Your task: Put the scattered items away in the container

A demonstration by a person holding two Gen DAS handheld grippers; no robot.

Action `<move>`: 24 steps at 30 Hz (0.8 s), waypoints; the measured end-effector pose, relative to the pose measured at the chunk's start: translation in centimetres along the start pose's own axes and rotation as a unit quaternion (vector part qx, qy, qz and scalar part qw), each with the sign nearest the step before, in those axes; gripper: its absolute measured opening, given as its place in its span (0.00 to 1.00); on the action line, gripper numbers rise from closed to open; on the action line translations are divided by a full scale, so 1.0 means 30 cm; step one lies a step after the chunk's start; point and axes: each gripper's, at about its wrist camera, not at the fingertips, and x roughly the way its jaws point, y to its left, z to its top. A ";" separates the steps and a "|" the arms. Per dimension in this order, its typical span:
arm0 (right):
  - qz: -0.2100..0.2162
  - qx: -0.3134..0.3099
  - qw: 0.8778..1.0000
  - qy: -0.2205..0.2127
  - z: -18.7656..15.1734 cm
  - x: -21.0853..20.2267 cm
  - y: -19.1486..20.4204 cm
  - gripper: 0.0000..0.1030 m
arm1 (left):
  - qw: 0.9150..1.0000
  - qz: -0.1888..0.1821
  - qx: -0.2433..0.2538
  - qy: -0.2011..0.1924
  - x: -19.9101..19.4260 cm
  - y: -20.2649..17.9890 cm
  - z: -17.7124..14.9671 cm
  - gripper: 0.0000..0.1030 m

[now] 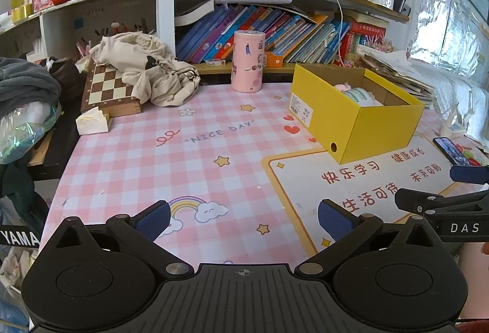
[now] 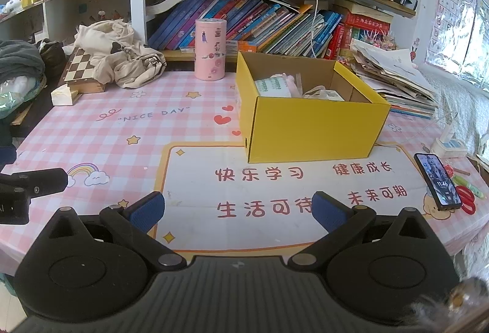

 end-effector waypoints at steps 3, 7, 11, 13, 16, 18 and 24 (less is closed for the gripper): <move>0.000 -0.001 1.000 0.001 0.000 0.001 0.002 1.00 | 1.000 -0.002 -0.004 0.001 0.002 0.004 0.001 1.00; 0.000 -0.002 1.000 0.002 0.002 0.004 0.003 1.00 | 1.000 -0.008 -0.007 0.002 0.003 0.005 0.001 1.00; 0.001 -0.002 1.000 0.004 0.001 0.007 0.004 1.00 | 1.000 -0.008 -0.006 0.002 0.004 0.004 0.001 1.00; 0.000 -0.001 1.000 0.005 0.001 0.009 0.004 1.00 | 1.000 -0.007 -0.006 0.001 0.004 0.003 0.002 1.00; 0.001 0.000 1.000 0.006 0.001 0.011 0.004 1.00 | 1.000 -0.002 -0.005 0.004 0.008 0.002 0.002 1.00; 0.001 0.001 1.000 0.006 0.002 0.013 0.004 1.00 | 1.000 0.000 -0.004 0.006 0.010 0.002 0.002 1.00; 0.002 0.001 1.000 0.008 0.000 0.017 0.003 1.00 | 1.000 0.004 -0.006 0.008 0.011 0.006 0.003 1.00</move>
